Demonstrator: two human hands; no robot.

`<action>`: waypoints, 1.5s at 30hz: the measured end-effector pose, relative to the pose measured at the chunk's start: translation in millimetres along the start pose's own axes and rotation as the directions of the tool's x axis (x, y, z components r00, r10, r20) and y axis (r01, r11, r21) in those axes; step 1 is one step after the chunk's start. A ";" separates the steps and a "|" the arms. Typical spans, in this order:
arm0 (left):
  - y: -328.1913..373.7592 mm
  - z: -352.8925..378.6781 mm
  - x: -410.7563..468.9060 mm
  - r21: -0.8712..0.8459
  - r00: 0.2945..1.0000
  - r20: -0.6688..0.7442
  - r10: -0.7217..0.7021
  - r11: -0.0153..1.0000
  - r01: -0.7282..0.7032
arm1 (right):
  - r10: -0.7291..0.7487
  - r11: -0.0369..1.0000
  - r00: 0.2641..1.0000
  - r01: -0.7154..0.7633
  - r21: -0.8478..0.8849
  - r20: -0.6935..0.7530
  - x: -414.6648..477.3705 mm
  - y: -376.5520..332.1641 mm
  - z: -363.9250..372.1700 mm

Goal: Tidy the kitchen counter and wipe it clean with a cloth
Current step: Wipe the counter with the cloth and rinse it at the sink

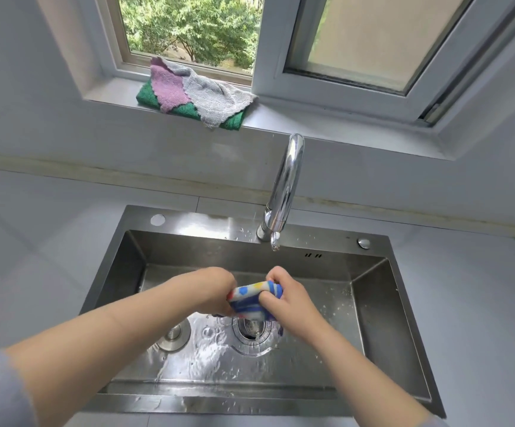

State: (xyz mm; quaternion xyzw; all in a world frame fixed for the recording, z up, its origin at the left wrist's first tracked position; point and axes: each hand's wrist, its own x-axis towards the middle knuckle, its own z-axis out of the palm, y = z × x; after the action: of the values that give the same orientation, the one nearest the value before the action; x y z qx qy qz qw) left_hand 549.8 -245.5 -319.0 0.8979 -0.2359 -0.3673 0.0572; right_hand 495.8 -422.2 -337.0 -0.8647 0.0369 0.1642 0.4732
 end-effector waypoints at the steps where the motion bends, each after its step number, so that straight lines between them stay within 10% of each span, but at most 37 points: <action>1: 1.9 0.9 0.9 0.029 1.000 -0.015 0.023 0.999 -0.023 | 0.050 0.996 0.998 -0.048 0.079 -0.026 -0.1 -2.7 -0.9; 8: 8.5 14.6 13.4 0.226 0.943 -0.233 0.240 0.956 -0.187 | 0.489 0.700 0.850 -0.517 0.492 0.197 12.0 -18.5 -7.2; 11: 11.9 15.0 11.2 0.203 0.925 -0.300 0.232 0.963 -0.176 | 0.464 0.666 0.847 -0.526 0.529 0.257 9.2 -24.8 -20.1; 17: -0.3 -0.4 5.1 -0.672 0.992 -0.077 0.099 0.730 -0.125 | -0.177 0.983 0.981 0.180 -0.031 0.084 -12.7 -16.1 -40.7; 20: 0.2 -13.8 -1.7 -0.776 0.969 0.053 0.240 0.620 -0.111 | -0.363 0.733 0.928 0.339 -0.590 0.081 -15.1 -8.0 -35.6; 23: 4.1 -24.6 -7.8 -0.808 0.941 0.158 0.300 0.587 -0.051 | -0.511 0.593 0.857 0.295 -0.749 -0.067 -4.5 -10.2 -27.5; 26: 10.9 -32.3 -10.8 -0.632 0.965 0.166 0.203 0.773 -0.054 | -0.560 0.478 0.828 0.305 -0.824 -0.019 9.5 -21.5 -31.3; 29: 18.6 -37.5 -15.2 0.014 0.992 -0.002 0.125 0.992 -0.125 | -0.406 0.392 0.907 0.284 -0.875 0.112 16.1 -35.4 -34.5; 36: -0.7 -20.8 -7.6 0.587 0.871 -0.292 0.394 0.793 -0.162 | 0.186 0.948 0.934 -0.089 -0.304 0.305 12.7 -49.5 -26.5; 45: -18.7 -19.9 -5.1 0.653 0.599 -0.495 0.629 0.725 -0.220 | 0.259 0.895 0.747 -0.424 0.139 0.612 -1.6 -60.7 -20.9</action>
State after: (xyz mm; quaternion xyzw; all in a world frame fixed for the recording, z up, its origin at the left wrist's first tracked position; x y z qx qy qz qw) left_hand 567.3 -228.0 -306.6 0.8574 -0.5044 0.1002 -0.0188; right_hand 512.8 -406.4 -277.1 -0.6787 0.0723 0.4969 0.5359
